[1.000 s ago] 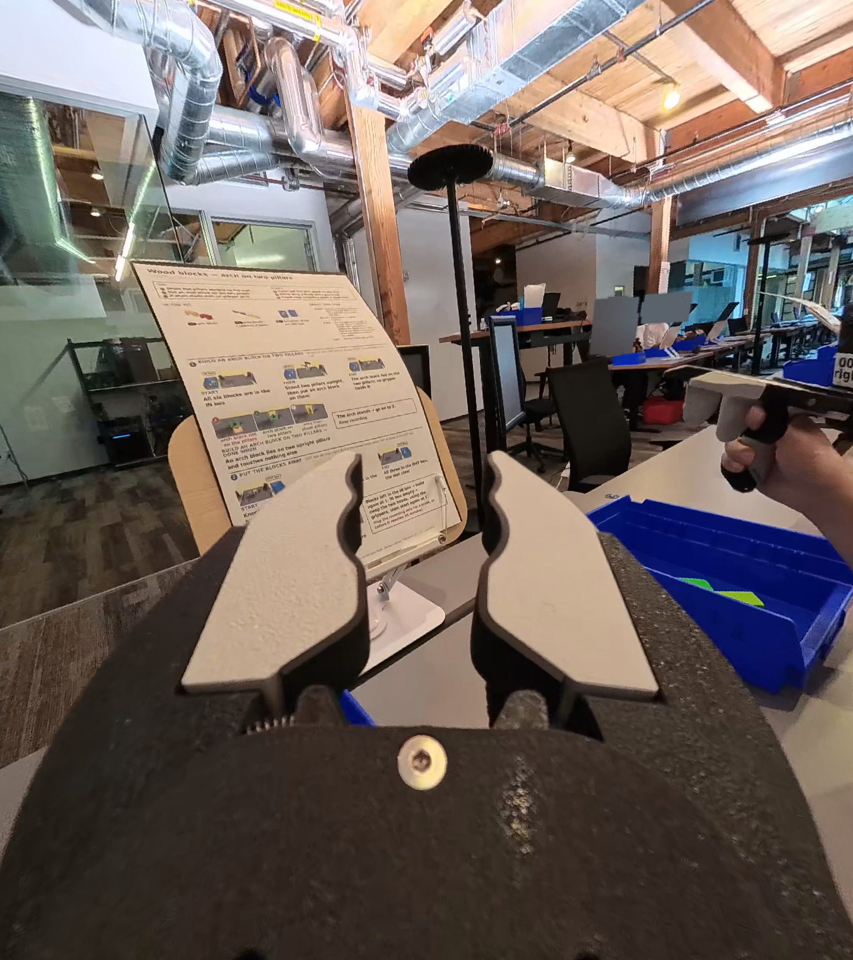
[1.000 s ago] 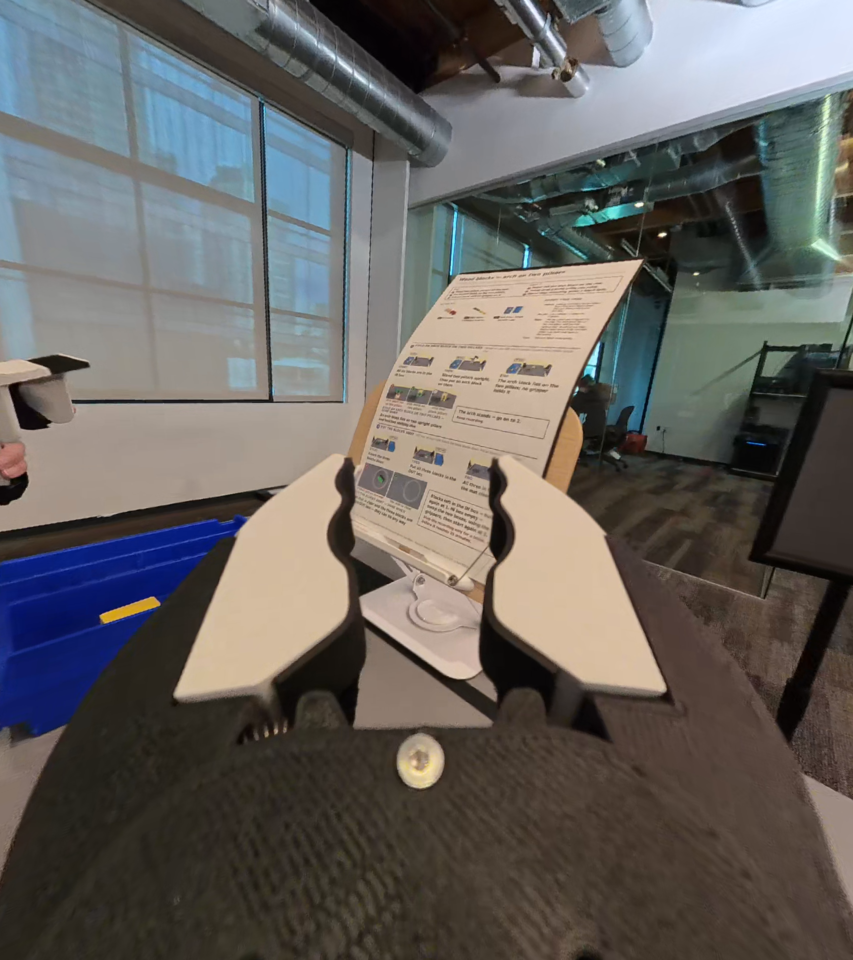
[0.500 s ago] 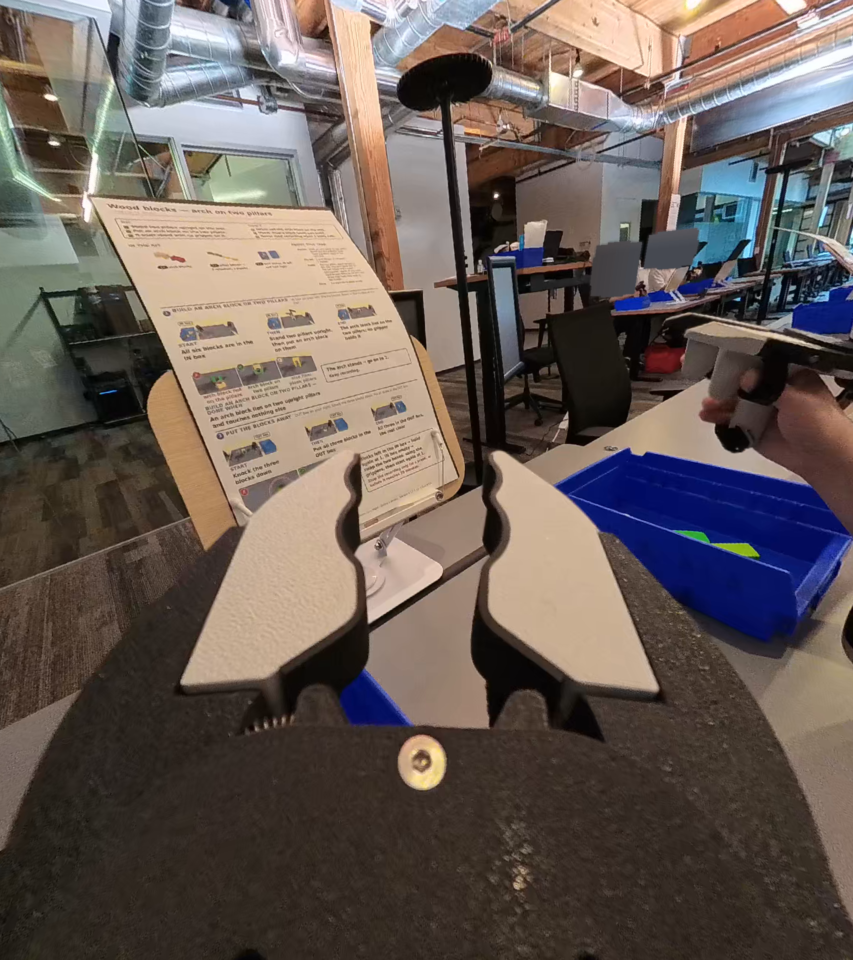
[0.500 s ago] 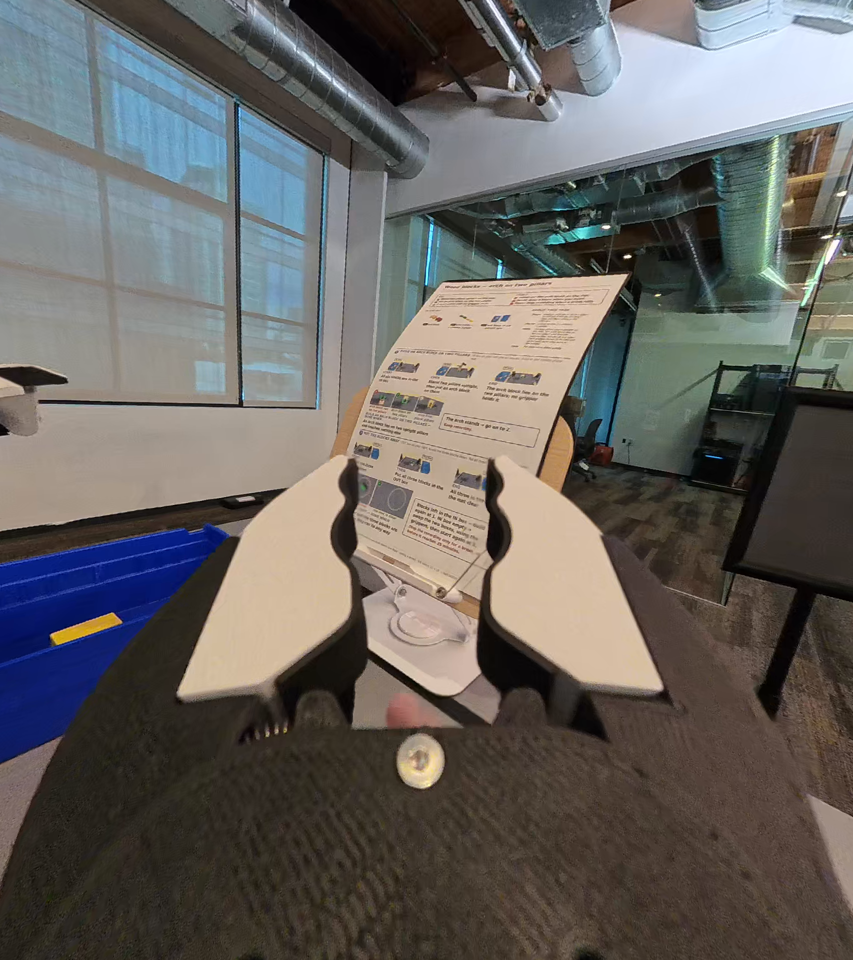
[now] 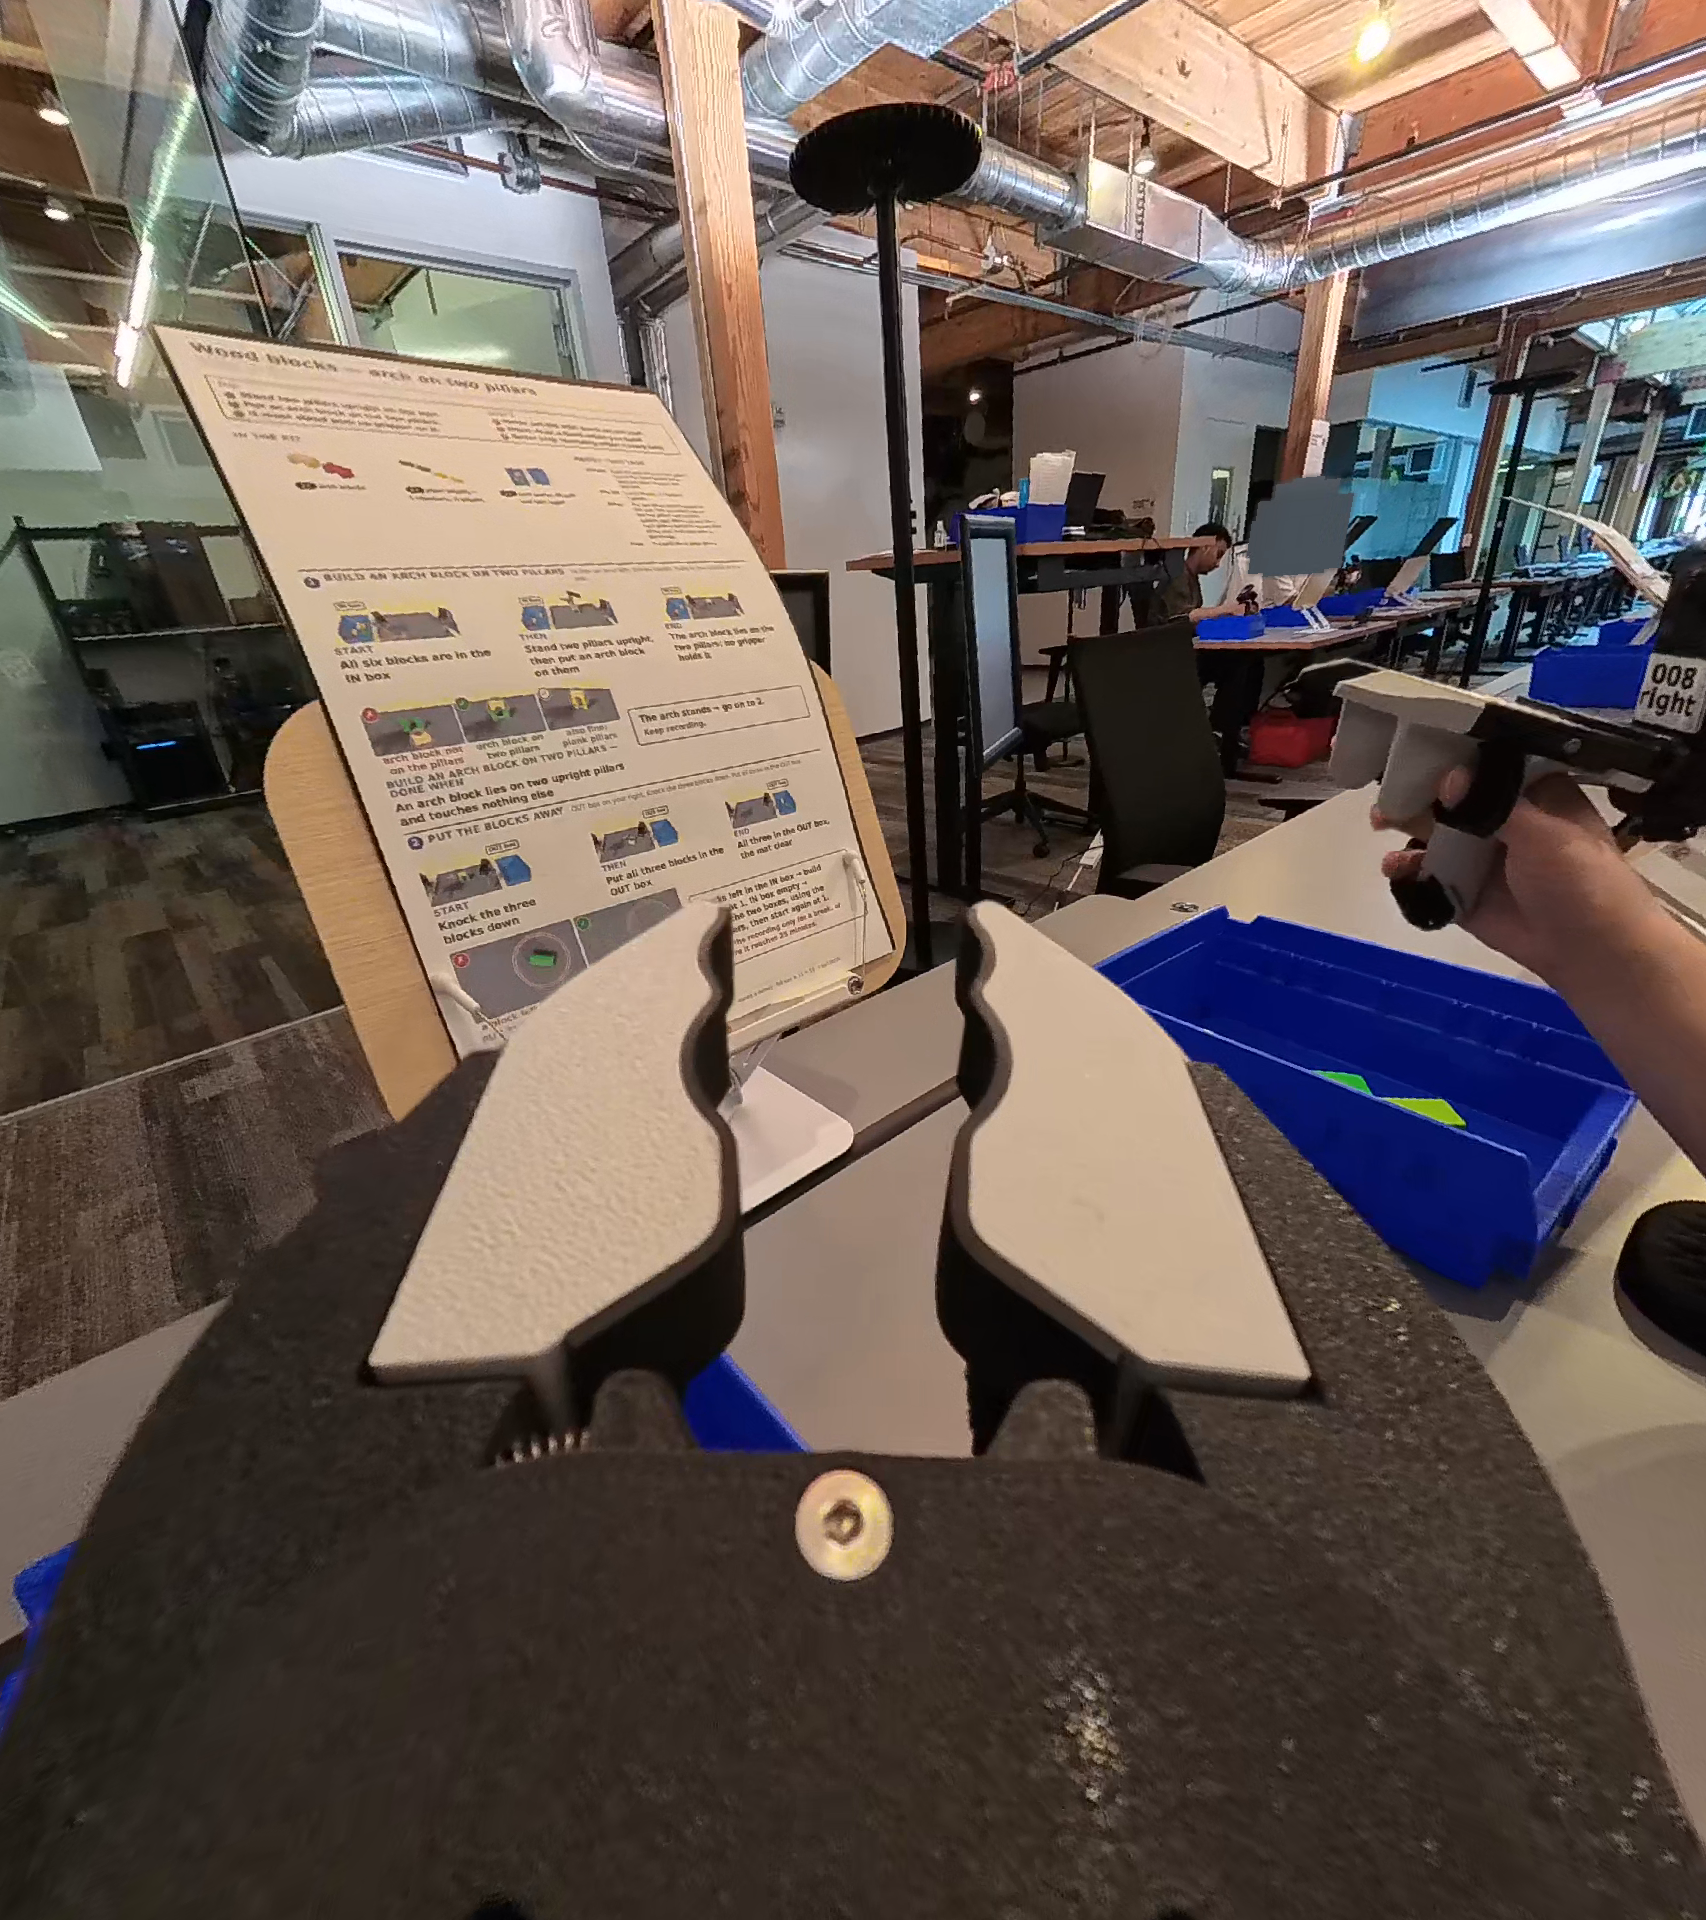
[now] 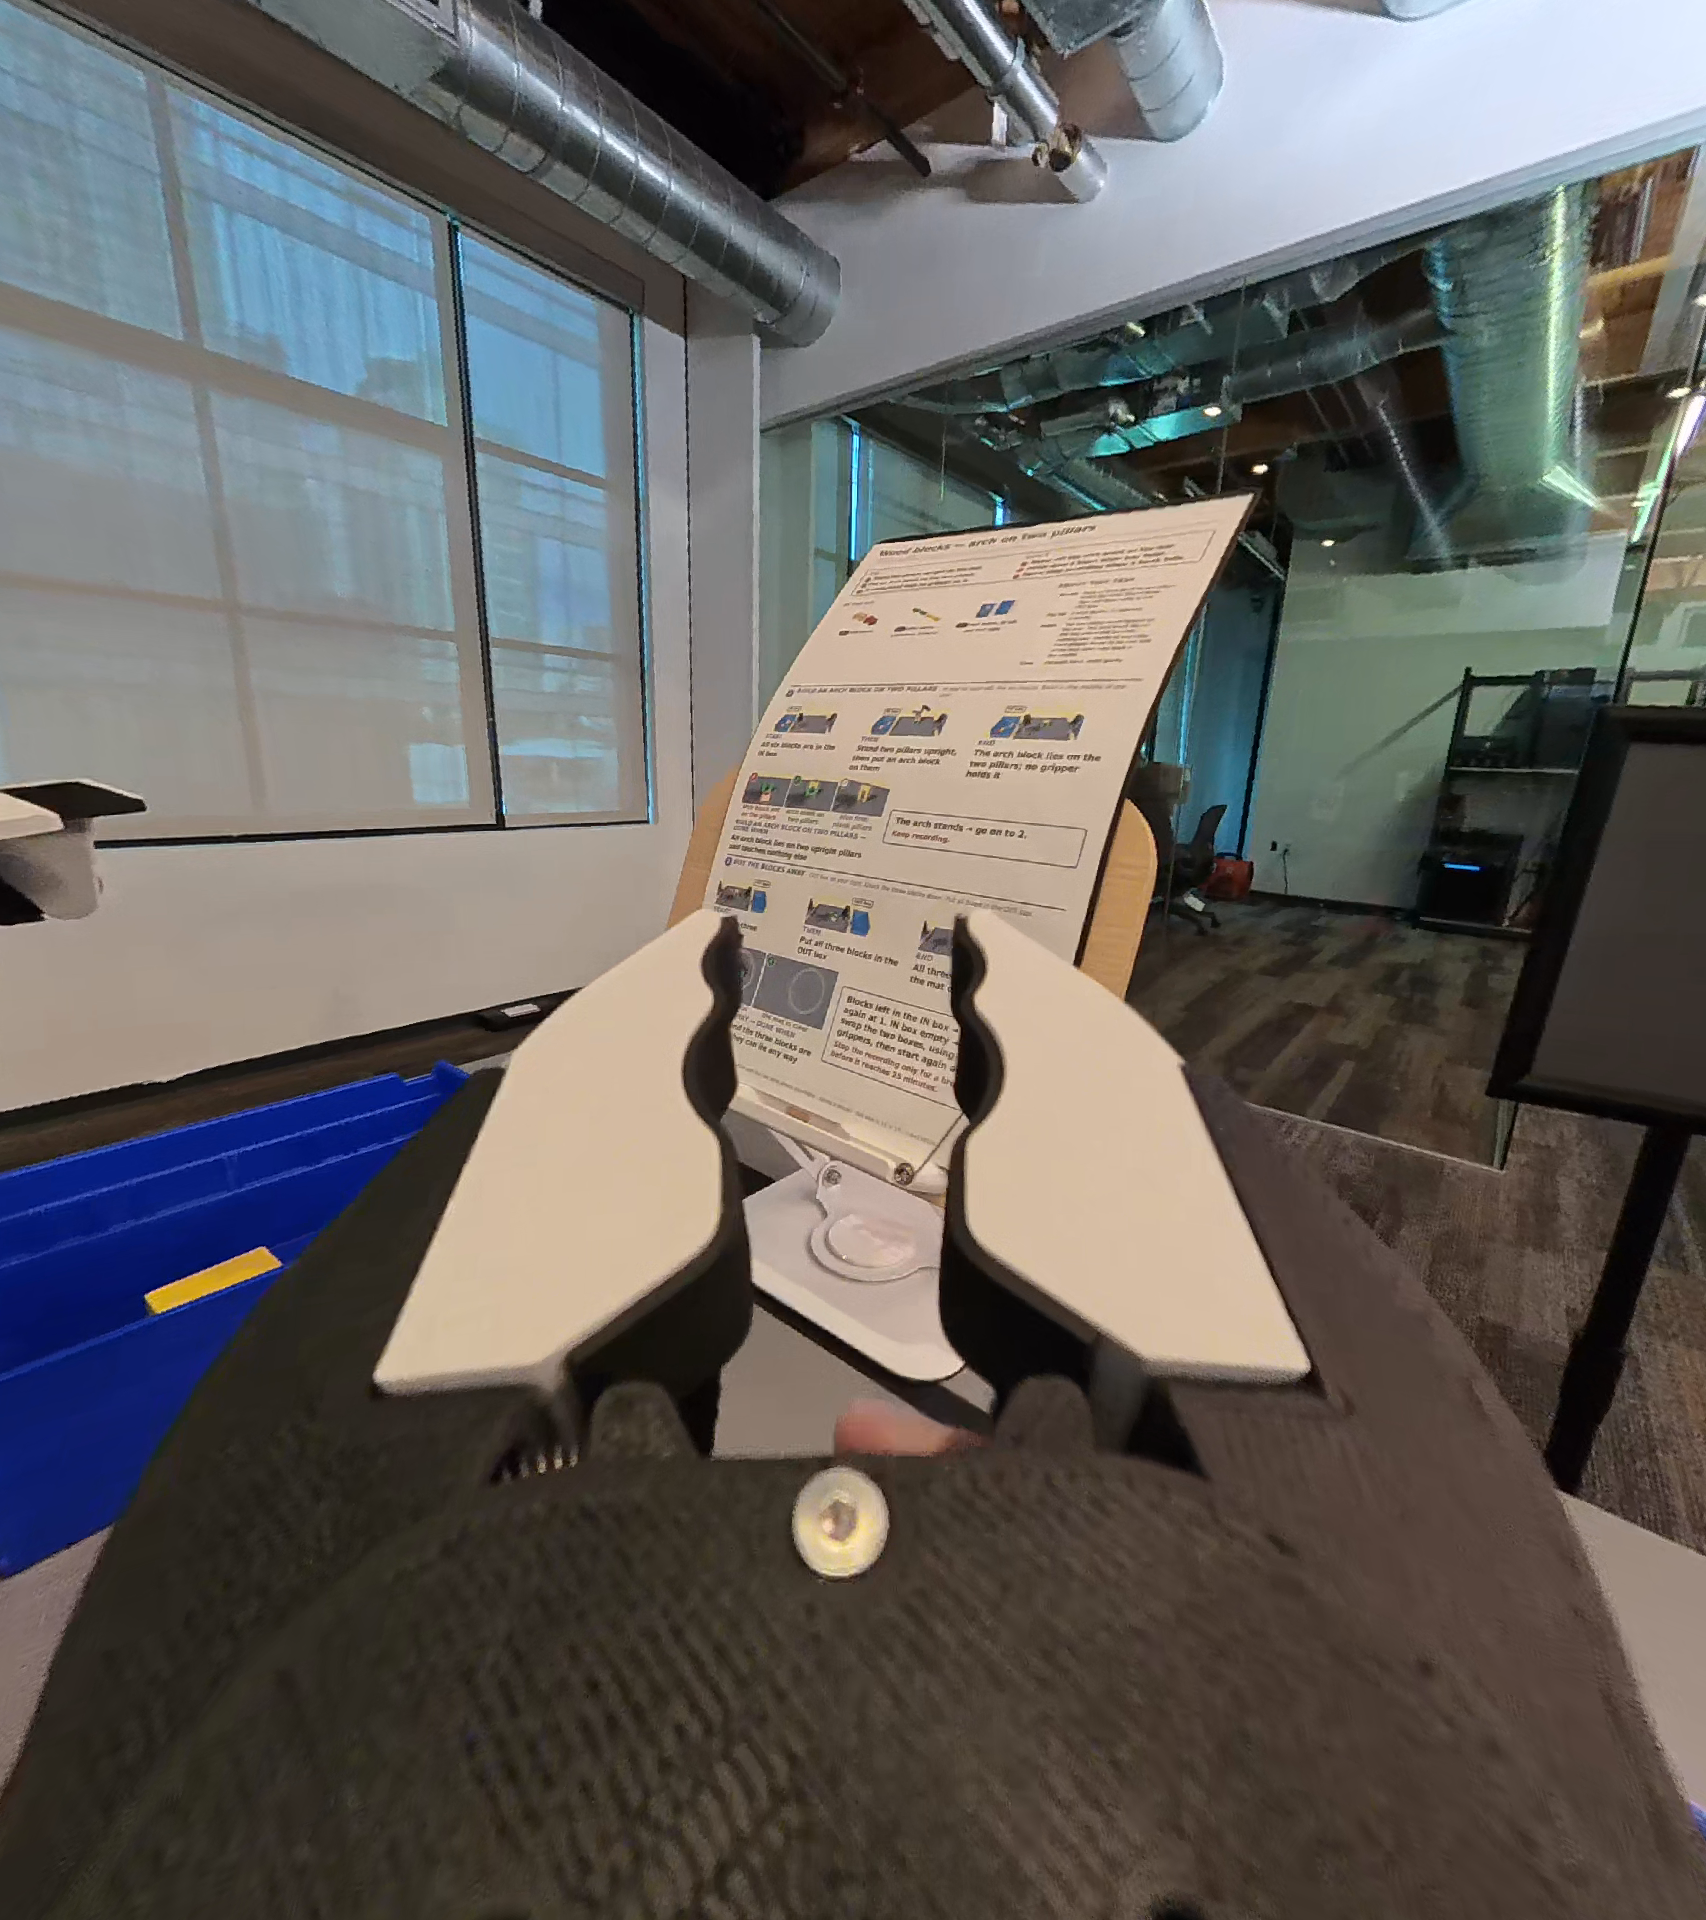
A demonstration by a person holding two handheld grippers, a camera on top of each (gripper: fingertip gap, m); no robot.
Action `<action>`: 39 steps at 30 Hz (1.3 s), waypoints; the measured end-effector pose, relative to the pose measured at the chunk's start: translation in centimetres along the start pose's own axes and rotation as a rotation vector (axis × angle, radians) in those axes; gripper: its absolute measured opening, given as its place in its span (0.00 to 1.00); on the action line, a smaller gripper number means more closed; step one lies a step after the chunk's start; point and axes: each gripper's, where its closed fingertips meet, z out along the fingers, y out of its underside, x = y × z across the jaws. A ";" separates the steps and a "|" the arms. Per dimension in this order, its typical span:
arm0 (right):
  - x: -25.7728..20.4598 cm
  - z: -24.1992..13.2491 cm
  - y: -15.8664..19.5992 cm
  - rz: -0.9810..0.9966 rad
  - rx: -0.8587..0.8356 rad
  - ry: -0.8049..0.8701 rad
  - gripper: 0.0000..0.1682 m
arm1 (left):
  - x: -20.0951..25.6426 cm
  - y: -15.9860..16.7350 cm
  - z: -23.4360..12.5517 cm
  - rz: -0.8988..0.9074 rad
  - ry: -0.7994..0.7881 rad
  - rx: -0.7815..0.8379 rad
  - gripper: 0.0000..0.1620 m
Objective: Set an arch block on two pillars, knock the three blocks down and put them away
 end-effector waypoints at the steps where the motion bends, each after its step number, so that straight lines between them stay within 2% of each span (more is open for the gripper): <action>1: 0.0 0.0 0.1 -0.017 0.005 0.002 0.23 | 0.0 0.1 0.0 -0.004 0.001 0.001 0.25; 11: 0.4 0.0 1.2 0.076 -0.062 -0.010 0.17 | -0.1 1.2 1.1 0.006 0.004 -0.009 0.22; 21: 0.3 0.6 1.3 0.024 -0.019 -0.016 0.18 | 0.7 2.7 2.3 -0.003 0.075 -0.034 0.12; 23: 0.7 0.7 1.8 0.033 -0.040 0.000 0.26 | 0.8 2.8 2.5 -0.001 0.083 -0.032 0.12; 30: 1.0 0.7 2.0 -0.036 -0.039 0.036 0.35 | 1.6 2.3 2.9 0.020 0.108 0.030 0.21; 33: -0.3 0.7 1.6 -0.084 -0.021 -0.011 0.34 | 2.0 2.8 3.2 0.001 0.126 0.000 0.24; 35: -1.4 0.6 1.6 -0.084 -0.025 -0.076 0.29 | 2.3 3.2 3.4 -0.005 0.145 -0.024 0.27; 39: -2.6 0.3 1.7 -0.090 -0.006 -0.168 0.29 | 2.6 3.6 3.5 0.047 0.147 -0.036 0.28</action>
